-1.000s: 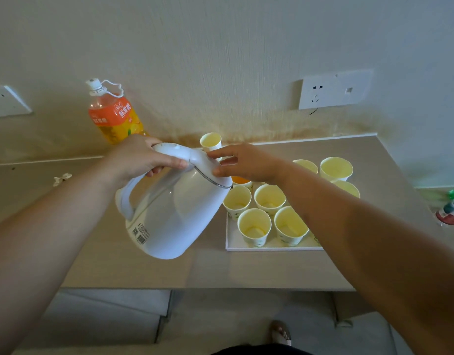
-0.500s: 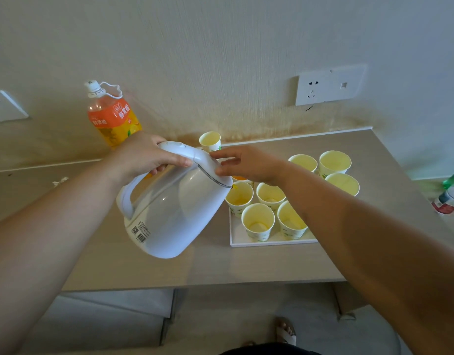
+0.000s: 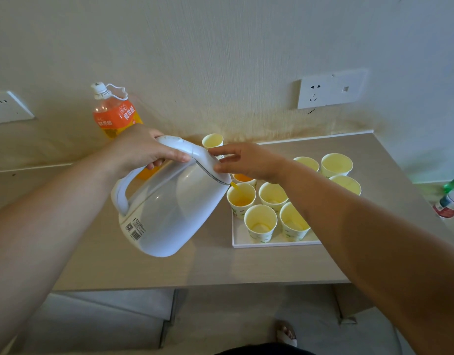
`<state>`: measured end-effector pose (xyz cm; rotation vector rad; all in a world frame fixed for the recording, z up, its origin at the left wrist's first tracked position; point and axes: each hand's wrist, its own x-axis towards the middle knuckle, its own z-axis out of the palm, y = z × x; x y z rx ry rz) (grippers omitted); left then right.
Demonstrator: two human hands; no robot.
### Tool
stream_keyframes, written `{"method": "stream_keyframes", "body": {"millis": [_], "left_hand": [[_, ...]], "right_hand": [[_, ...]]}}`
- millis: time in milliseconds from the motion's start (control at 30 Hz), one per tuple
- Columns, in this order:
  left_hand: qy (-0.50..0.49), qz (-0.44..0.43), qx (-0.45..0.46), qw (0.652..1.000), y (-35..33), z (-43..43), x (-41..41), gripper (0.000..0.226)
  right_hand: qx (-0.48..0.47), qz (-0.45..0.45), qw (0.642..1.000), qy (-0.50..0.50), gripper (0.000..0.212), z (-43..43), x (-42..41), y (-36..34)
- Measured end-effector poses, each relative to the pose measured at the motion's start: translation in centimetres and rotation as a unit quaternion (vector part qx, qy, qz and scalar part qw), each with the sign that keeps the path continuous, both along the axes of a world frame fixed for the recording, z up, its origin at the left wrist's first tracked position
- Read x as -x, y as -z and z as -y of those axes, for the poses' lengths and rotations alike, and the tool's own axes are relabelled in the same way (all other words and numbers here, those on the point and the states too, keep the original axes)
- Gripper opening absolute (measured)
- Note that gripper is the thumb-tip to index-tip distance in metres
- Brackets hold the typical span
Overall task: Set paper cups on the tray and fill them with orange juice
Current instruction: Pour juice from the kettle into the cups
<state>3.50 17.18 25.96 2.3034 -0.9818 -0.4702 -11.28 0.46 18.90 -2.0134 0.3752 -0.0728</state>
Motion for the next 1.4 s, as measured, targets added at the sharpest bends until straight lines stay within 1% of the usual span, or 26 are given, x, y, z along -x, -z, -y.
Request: {"method": "stream_keyframes", "body": {"millis": [100, 367, 467, 567, 933, 1167, 1400], "left_hand": [[0.0, 0.008, -0.001, 1.0, -0.4, -0.1, -0.1, 0.037], [-0.005, 0.018, -0.011, 1.0, -1.5, -0.4, -0.5, 0.041], [0.001, 0.016, -0.012, 1.0, -1.9, -0.4, -0.3, 0.042], [-0.002, 0.016, -0.011, 1.0, -2.2, -0.4, -0.1, 0.038], [0.008, 0.027, -0.011, 1.0, -3.2, -0.1, 0.3, 0.035], [0.013, 0.027, 0.001, 1.0, -3.5, -0.1, -0.3, 0.041], [0.019, 0.043, -0.013, 0.999, -3.8, -0.3, -0.6, 0.038]], "right_hand": [[-0.003, 0.009, 1.0, -0.001, 0.048, -0.2, -0.1, -0.3], [0.042, 0.019, 0.999, -0.004, 0.045, -0.4, -0.2, -1.4], [0.03, 0.028, 0.999, -0.008, 0.045, -0.4, -0.2, -1.7], [0.033, 0.033, 0.999, -0.006, 0.044, -0.3, -0.3, -1.8], [0.026, 0.041, 0.999, -0.012, 0.045, 0.1, -0.4, -2.5], [0.029, 0.047, 0.998, -0.013, 0.045, 0.2, -0.9, -2.7], [0.01, 0.047, 0.999, -0.018, 0.043, 0.1, -1.4, -2.6]]}}
